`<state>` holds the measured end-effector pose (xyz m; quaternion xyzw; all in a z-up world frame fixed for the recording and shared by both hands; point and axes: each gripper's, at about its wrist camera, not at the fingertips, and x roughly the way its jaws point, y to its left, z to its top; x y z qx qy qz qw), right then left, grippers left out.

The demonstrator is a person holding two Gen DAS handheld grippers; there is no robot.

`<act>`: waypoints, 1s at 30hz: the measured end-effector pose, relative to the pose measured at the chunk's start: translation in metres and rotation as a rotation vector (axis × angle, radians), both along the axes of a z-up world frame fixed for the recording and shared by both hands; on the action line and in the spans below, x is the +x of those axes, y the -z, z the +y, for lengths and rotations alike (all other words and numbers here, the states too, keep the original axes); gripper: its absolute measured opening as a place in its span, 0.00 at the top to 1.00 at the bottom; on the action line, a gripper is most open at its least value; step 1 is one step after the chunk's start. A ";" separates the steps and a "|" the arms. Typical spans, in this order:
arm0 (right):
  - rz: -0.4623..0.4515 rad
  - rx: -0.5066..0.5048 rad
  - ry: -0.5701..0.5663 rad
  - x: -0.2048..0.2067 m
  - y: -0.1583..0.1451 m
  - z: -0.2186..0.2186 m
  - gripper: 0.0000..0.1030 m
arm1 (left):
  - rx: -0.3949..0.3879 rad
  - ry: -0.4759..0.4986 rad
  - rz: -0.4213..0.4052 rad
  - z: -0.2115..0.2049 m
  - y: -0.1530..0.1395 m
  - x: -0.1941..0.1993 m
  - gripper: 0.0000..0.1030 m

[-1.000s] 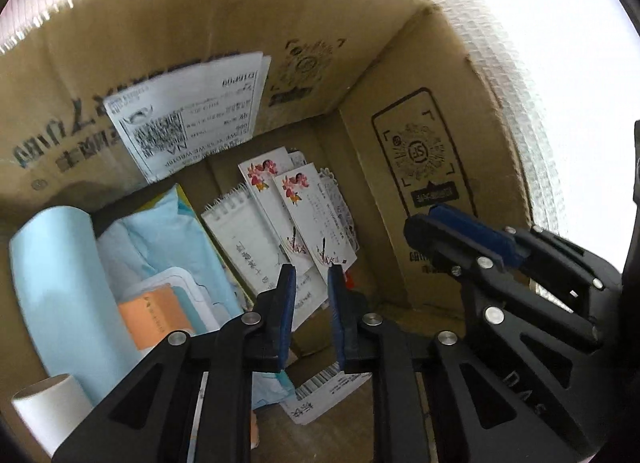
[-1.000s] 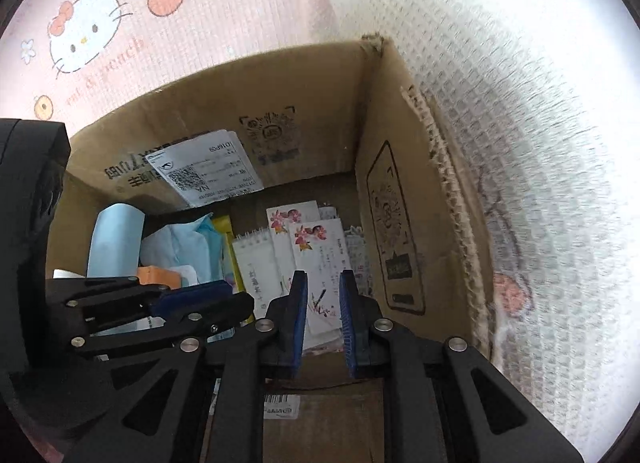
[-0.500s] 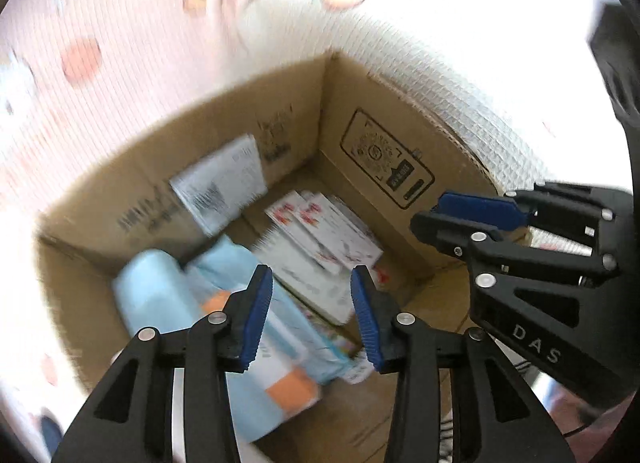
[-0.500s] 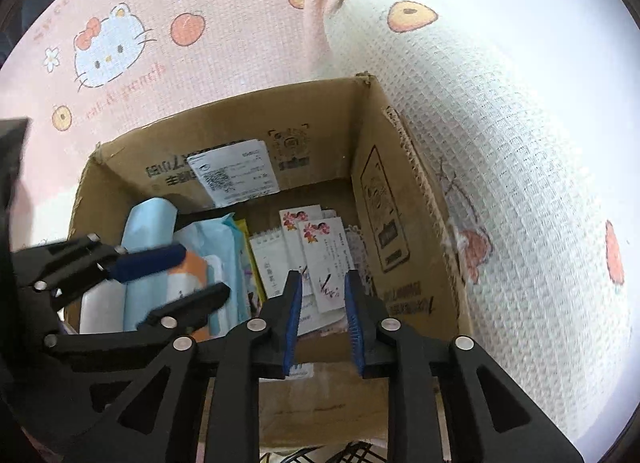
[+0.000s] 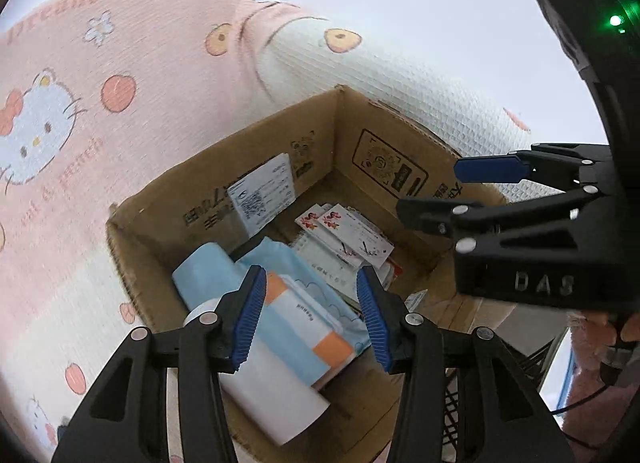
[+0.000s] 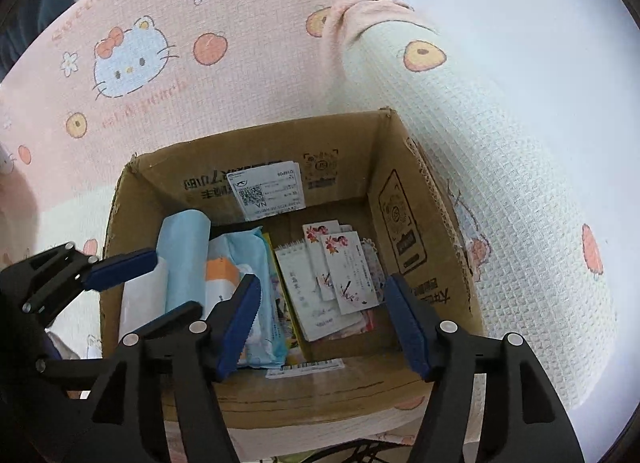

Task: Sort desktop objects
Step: 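Withdraw both open grippers from the box toward the blue denim pouch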

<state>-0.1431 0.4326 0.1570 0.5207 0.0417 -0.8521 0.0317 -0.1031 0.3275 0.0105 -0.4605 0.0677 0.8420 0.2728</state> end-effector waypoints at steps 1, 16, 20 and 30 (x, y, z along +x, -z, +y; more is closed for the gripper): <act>-0.001 0.002 0.002 0.000 -0.001 -0.004 0.38 | 0.016 -0.001 -0.009 -0.004 0.001 0.000 0.48; 0.166 -0.058 -0.087 0.017 -0.053 -0.104 0.28 | 0.426 -0.203 -0.088 -0.141 -0.006 -0.005 0.37; 0.184 0.002 -0.167 0.023 -0.054 -0.144 0.28 | 0.475 -0.270 -0.063 -0.175 -0.007 0.002 0.37; 0.197 0.029 -0.319 0.024 -0.043 -0.222 0.26 | 0.446 -0.419 0.040 -0.245 0.006 0.022 0.37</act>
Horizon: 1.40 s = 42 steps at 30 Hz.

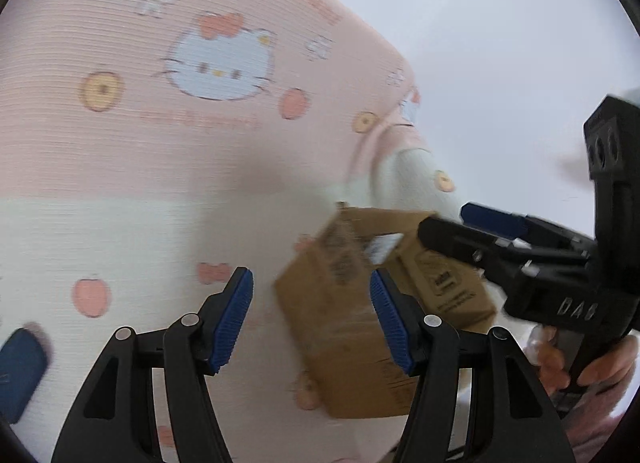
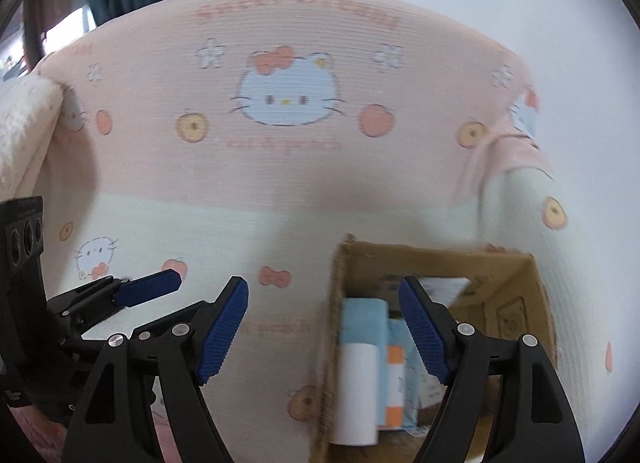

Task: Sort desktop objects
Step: 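Withdraw both open grippers from the box toward the blue denim pouch, then close both grippers on the dark blue denim pouch from its sides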

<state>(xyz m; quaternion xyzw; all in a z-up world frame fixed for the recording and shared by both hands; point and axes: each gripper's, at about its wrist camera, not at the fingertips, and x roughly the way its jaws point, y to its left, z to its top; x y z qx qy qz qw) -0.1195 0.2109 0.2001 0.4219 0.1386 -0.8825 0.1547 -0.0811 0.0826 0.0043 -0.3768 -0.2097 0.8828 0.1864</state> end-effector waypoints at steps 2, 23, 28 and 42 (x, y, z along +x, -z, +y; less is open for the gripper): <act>-0.012 -0.015 -0.032 -0.001 0.005 -0.015 0.26 | -0.020 -0.035 0.001 -0.013 0.006 0.006 0.37; -0.318 -0.121 -0.415 0.023 0.154 -0.148 0.26 | -0.263 -0.502 -0.213 -0.176 0.104 0.149 0.37; -0.400 -0.192 -0.474 0.034 0.189 -0.168 0.26 | -0.225 -0.567 -0.244 -0.199 0.118 0.159 0.37; -0.542 -0.419 -0.383 0.032 0.260 -0.196 0.65 | -0.105 -0.734 -0.312 -0.273 0.161 0.152 0.54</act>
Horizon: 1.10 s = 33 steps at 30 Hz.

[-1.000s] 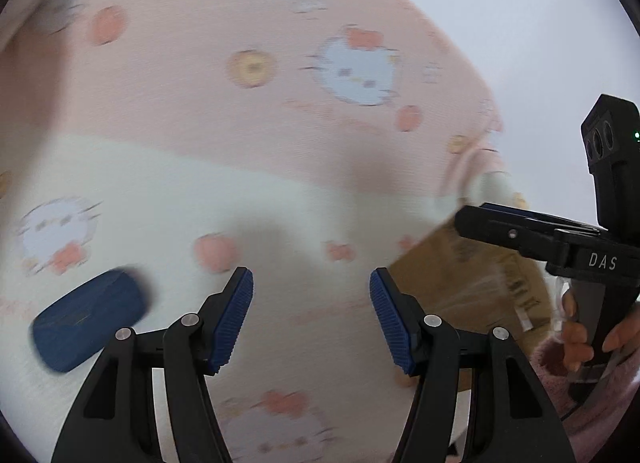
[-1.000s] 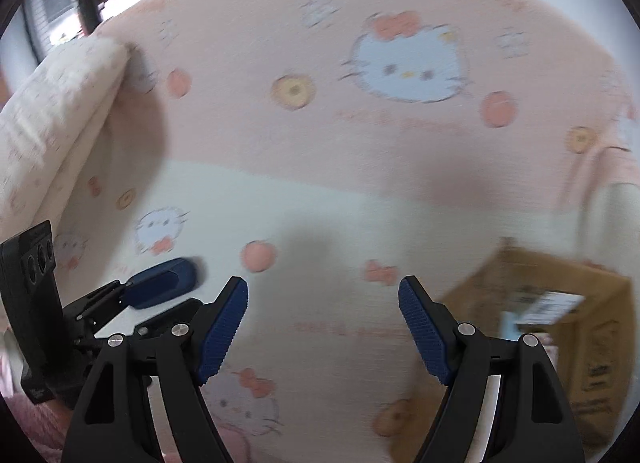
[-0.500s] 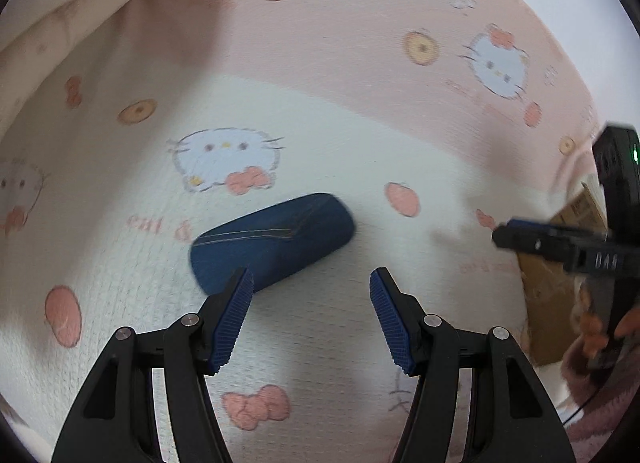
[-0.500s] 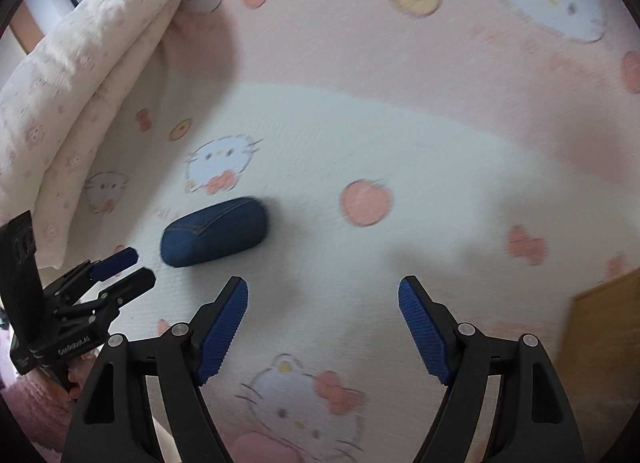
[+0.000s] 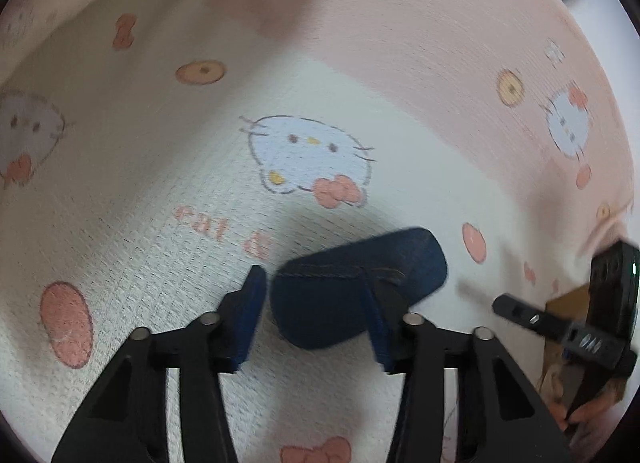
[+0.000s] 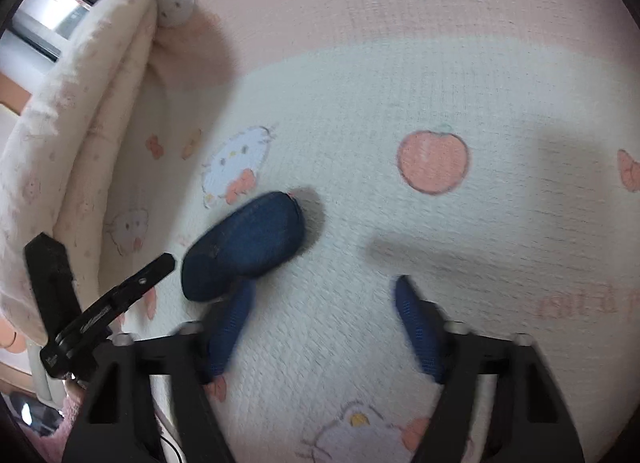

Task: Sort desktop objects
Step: 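Close both grippers on the dark blue denim pouch from its sides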

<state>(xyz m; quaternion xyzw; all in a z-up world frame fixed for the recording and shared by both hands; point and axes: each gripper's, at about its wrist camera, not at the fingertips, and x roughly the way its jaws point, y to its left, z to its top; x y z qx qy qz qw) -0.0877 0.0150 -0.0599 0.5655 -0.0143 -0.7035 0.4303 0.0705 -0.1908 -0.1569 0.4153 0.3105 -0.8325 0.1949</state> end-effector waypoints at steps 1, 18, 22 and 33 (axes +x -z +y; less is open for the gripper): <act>0.018 0.004 -0.013 0.003 0.002 -0.004 0.76 | 0.012 -0.016 0.005 -0.004 0.002 0.001 0.58; -0.015 0.035 -0.135 0.032 0.030 -0.048 0.77 | 0.096 0.004 -0.012 -0.025 0.021 -0.005 1.00; -0.004 0.024 -0.123 0.027 0.025 -0.049 0.77 | 0.125 0.089 -0.046 -0.010 0.019 -0.001 1.00; -0.091 -0.018 -0.027 0.001 0.024 -0.034 0.77 | 0.203 0.274 -0.065 0.068 0.030 -0.018 1.00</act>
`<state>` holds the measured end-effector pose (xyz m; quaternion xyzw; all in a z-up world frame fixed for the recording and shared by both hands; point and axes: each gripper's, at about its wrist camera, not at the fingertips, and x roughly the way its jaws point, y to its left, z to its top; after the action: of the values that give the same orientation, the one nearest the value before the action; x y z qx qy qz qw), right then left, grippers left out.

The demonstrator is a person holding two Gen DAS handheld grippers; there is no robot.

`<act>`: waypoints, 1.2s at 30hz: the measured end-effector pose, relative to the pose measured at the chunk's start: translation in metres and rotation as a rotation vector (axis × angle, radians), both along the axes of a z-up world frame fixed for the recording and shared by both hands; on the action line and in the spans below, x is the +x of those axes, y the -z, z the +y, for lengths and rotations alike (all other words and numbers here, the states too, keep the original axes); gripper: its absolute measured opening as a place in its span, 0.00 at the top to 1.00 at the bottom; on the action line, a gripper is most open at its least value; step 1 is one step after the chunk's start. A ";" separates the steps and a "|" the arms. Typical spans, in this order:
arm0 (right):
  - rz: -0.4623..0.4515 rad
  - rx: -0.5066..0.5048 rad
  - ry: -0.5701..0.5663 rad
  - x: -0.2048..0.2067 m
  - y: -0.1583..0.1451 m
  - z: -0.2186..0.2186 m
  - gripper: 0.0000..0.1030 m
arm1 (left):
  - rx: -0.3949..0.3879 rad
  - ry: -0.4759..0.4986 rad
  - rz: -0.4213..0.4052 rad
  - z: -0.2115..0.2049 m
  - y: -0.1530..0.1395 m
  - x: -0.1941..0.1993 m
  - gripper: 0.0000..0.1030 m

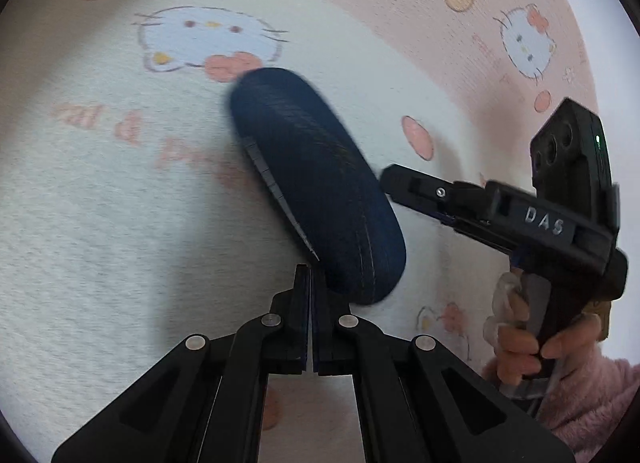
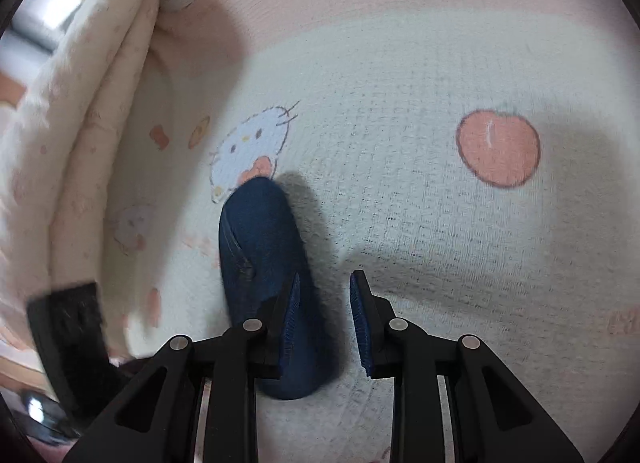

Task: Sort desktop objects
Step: 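Close both grippers on the dark blue denim pouch from its sides, then lift the denim pouch with both grippers off the bed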

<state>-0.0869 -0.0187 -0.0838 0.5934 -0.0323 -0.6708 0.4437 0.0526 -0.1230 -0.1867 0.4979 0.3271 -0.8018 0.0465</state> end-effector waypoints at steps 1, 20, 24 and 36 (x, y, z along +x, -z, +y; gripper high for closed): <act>-0.011 0.000 0.009 -0.001 0.000 0.003 0.77 | 0.001 -0.003 0.000 0.002 0.000 -0.003 1.00; 0.016 0.026 -0.055 0.007 -0.006 0.002 0.63 | 0.204 -0.266 0.051 -0.041 -0.002 0.012 0.55; 0.016 0.019 -0.088 0.009 -0.004 -0.004 0.63 | 0.269 -0.245 0.105 -0.036 -0.001 0.002 0.56; 0.148 0.045 -0.176 0.022 -0.019 -0.003 0.70 | 0.202 -0.207 0.106 -0.016 -0.007 -0.010 0.64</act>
<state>-0.0650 -0.0221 -0.0647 0.5526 0.0680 -0.6717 0.4887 0.0427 -0.1387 -0.1797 0.4207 0.4576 -0.7809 0.0612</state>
